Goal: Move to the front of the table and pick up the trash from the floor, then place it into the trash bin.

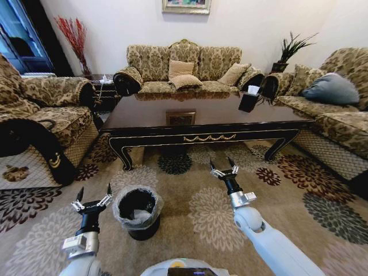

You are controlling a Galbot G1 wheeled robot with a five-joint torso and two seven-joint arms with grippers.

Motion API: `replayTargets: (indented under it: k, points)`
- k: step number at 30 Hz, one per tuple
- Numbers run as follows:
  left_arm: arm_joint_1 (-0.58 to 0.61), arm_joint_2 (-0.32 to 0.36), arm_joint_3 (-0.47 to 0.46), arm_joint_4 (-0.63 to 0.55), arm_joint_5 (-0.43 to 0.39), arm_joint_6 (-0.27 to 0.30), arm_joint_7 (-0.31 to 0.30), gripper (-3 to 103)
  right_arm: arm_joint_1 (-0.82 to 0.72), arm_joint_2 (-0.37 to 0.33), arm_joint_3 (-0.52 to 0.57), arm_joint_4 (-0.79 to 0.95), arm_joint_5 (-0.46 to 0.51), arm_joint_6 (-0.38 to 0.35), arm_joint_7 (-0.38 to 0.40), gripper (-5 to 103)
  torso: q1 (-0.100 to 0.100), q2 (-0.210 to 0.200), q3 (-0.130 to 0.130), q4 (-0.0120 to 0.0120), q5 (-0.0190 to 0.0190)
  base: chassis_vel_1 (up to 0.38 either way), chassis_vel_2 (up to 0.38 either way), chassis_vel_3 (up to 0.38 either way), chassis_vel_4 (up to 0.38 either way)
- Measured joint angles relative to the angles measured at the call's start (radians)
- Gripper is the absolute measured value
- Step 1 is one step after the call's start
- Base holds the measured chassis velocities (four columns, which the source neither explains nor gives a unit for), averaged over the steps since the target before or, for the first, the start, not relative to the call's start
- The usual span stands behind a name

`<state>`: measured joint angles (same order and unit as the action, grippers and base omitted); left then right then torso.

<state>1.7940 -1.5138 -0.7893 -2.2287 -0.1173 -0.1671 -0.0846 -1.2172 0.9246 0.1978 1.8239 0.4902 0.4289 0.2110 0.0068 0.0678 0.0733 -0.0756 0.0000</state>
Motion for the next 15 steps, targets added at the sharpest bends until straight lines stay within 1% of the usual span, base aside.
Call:
replayTargets:
  k: [15]
  points:
    - [0.001,0.001,0.001,0.001,0.001,0.002,0.000,100,0.000,0.000,0.000,-0.001,0.001,0.000,0.000,100,0.000,0.000,0.000,-0.0001,0.0000,0.000,0.000,0.000,0.000]
